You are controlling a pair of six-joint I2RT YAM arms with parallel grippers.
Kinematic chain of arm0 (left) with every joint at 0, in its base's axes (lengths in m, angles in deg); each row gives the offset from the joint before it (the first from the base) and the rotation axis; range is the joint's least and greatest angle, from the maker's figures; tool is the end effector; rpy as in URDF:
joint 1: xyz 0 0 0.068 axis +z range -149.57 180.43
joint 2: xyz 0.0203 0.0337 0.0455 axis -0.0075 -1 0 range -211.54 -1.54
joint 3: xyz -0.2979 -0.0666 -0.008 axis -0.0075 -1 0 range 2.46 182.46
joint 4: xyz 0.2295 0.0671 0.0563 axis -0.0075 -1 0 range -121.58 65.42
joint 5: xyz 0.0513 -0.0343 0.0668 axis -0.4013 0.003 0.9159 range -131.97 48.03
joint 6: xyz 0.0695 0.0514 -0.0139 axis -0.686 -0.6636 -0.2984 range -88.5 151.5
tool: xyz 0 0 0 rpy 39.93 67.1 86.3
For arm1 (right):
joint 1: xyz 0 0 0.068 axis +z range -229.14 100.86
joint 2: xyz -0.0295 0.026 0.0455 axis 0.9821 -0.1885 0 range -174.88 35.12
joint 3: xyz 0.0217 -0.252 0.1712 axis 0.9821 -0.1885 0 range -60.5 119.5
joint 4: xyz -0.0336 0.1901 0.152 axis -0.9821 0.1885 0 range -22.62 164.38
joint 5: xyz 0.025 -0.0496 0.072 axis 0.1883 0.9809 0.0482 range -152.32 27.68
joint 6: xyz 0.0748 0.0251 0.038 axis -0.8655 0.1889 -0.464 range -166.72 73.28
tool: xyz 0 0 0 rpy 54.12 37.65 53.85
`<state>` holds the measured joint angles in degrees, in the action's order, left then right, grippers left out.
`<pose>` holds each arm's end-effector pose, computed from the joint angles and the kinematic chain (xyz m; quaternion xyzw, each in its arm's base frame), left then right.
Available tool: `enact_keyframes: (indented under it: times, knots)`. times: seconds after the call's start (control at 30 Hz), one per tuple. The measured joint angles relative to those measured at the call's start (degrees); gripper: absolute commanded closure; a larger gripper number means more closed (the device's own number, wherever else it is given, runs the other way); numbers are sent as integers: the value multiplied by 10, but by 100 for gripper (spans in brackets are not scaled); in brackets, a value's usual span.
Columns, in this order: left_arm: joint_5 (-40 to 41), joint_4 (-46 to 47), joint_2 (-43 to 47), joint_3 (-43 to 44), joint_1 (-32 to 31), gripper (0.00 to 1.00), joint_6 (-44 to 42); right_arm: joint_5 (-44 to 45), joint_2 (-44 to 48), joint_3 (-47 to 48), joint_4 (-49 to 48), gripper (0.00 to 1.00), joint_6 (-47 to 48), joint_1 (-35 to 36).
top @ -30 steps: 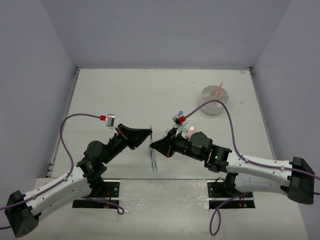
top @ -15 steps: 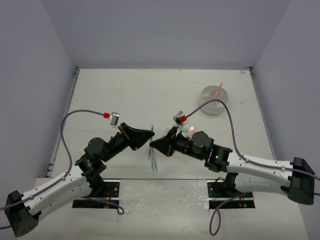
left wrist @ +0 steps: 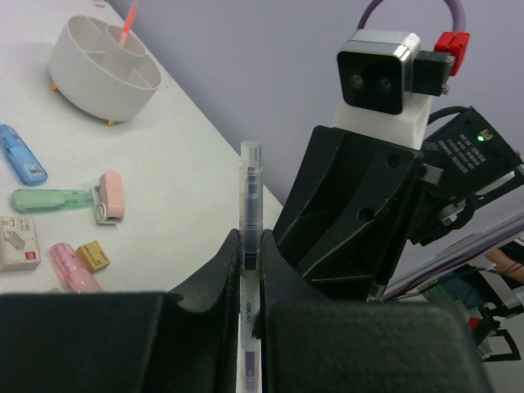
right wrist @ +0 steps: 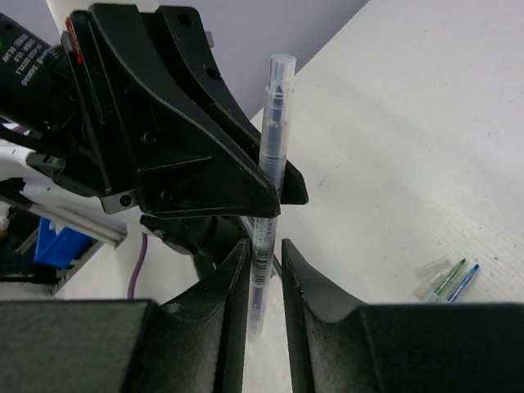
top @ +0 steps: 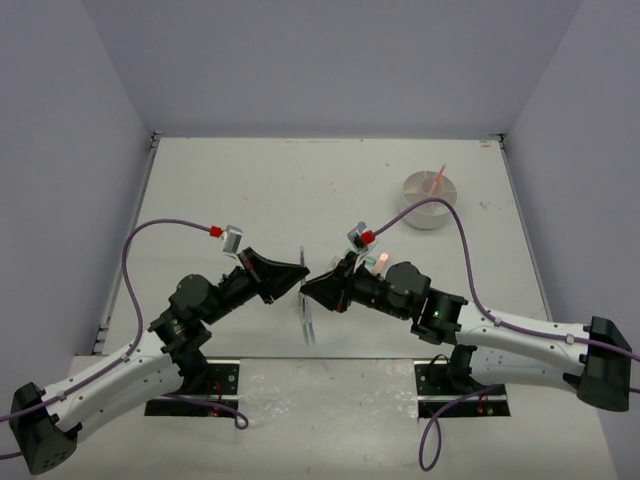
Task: Sort the stationery into containers
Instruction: Close the pen cap on the pen.
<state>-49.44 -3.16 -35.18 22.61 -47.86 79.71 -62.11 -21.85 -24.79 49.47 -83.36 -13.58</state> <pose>0.0973 -0.1245 0.3043 0.0496 0.6550 -0.5901 0.4693 0.1010 0.2216 0.3273 -0.1804 0.7047 0.5332 0.4319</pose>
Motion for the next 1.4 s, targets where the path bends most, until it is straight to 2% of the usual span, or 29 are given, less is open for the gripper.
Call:
enact_keyframes:
  times: [0.1, 0.13, 0.17, 0.2, 0.27, 0.3, 0.37, 0.4, 0.43, 0.53, 0.67, 0.73, 0.8, 0.93, 1.0, 1.17, 1.23, 1.37, 1.4]
  knots:
    - [-8, 5, 12, 0, 0, 100, 1, -19, -17, 10, -2, 71, 4, 0]
    - [-10, 8, 19, -1, 0, 100, 1, -29, -28, 18, -4, 74, 3, 0]
    - [-11, 13, 24, -1, 0, 100, 1, -37, -39, 27, -6, 92, 3, 0]
    - [-12, 16, 29, -2, 0, 100, 1, -44, -50, 35, -7, 100, 2, 0]
    - [-8, 17, 38, -3, 2, 100, -3, -58, -69, 53, -9, 100, -1, 1]
    - [-3, 16, 43, -3, 4, 92, -6, -63, -75, 59, -10, 100, -1, 0]
    - [0, 13, 50, -3, 4, 47, -9, -64, -77, 63, -9, 100, 0, 0]
    - [0, 11, 52, -3, 3, 29, -10, -64, -77, 64, -9, 100, 0, 1]
    - [1, 7, 55, -2, 3, 18, -11, -63, -76, 64, -9, 100, 0, 1]
    - [14, -26, 61, 9, 1, 14, -18, -59, -75, 64, -2, 100, 3, 0]
    - [40, -64, 73, 34, -1, 15, -37, -60, -73, 64, 9, 100, 8, 0]
    - [53, -75, 71, 53, -1, 22, -48, -65, -73, 64, 15, 100, 10, 0]
    - [63, -84, 62, 72, -1, 36, -59, -70, -73, 64, 22, 100, 13, 0]
    - [76, -88, 41, 96, -1, 57, -76, -75, -73, 64, 37, 100, 19, 0]
    - [79, -89, 32, 98, -1, 62, -82, -77, -73, 64, 42, 100, 22, 0]
    - [79, -88, 17, 98, -1, 64, -84, -77, -70, 64, 47, 100, 26, 0]
    - [73, -86, 12, 97, -1, 67, -83, -76, -66, 64, 48, 100, 28, 0]
    - [55, -79, 7, 92, -1, 84, -76, -71, -55, 64, 55, 100, 34, 0]
    - [50, -77, 7, 89, -1, 92, -73, -69, -52, 64, 58, 100, 35, 0]
